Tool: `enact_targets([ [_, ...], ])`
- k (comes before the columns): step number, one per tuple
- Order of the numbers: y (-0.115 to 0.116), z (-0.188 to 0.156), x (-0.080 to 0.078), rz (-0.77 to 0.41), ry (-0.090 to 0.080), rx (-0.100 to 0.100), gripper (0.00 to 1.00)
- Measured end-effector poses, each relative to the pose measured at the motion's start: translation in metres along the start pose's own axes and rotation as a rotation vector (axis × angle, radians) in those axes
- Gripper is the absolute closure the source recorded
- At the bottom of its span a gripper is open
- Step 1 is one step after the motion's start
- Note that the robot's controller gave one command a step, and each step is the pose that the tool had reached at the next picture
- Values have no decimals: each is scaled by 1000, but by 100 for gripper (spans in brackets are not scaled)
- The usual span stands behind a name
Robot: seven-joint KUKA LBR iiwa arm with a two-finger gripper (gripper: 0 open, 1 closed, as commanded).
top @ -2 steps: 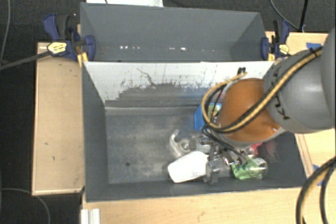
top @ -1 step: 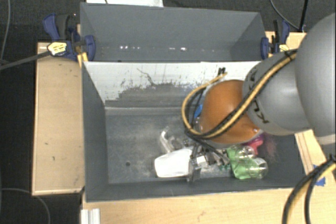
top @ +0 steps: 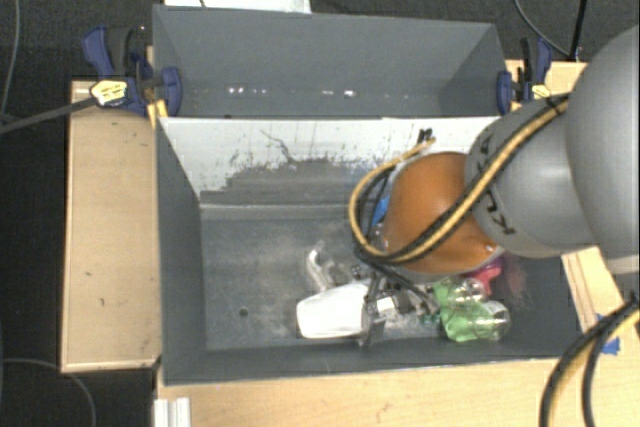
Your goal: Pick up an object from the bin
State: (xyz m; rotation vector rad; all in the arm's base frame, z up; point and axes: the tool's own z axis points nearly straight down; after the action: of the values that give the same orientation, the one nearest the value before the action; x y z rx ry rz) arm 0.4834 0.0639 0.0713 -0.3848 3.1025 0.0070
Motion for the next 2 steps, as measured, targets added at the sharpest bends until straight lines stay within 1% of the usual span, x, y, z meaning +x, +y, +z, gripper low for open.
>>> enact_targets([
  [1,-1,-4,2,0,7,0,100],
  [2,-1,-22,3,-1,16,1,100],
])
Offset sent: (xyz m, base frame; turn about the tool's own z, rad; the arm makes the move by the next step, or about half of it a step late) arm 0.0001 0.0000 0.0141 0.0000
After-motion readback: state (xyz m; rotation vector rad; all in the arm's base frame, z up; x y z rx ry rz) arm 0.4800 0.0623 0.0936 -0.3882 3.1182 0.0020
